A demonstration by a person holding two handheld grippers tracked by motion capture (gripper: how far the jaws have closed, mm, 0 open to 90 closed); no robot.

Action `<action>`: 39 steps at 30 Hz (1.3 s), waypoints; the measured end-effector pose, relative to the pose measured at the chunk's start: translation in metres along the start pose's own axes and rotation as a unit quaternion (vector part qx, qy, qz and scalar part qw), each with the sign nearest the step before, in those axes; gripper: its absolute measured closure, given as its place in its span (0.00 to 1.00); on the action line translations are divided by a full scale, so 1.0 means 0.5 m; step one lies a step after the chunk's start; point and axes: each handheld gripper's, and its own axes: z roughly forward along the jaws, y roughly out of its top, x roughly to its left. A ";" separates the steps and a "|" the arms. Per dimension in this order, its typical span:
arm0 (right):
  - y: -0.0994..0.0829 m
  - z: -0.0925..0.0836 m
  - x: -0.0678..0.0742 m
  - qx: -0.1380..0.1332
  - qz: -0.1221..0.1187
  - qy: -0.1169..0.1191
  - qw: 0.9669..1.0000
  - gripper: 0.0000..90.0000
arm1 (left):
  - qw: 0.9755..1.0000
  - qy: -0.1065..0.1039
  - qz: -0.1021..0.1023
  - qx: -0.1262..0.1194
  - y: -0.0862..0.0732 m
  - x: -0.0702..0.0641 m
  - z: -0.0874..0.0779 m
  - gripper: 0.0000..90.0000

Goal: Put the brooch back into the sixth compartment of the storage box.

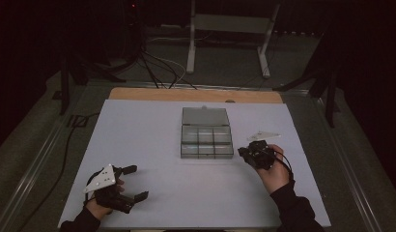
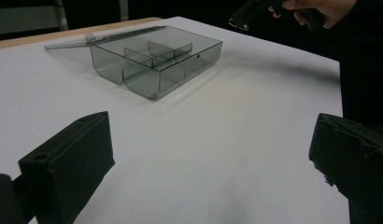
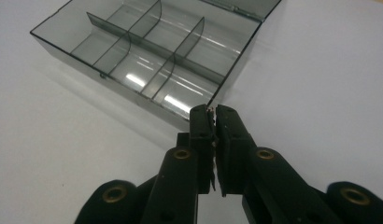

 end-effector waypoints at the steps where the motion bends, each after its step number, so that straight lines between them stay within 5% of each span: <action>1: 0.003 0.000 0.000 0.000 -0.001 0.000 1.000 0.95 | 1.000 0.000 -0.001 0.000 0.000 0.000 0.000 0.02; 39: 0.061 0.031 0.006 -0.012 -0.002 0.015 1.000 0.95 | 1.000 -0.001 -0.001 -0.001 0.000 0.001 -0.001 0.02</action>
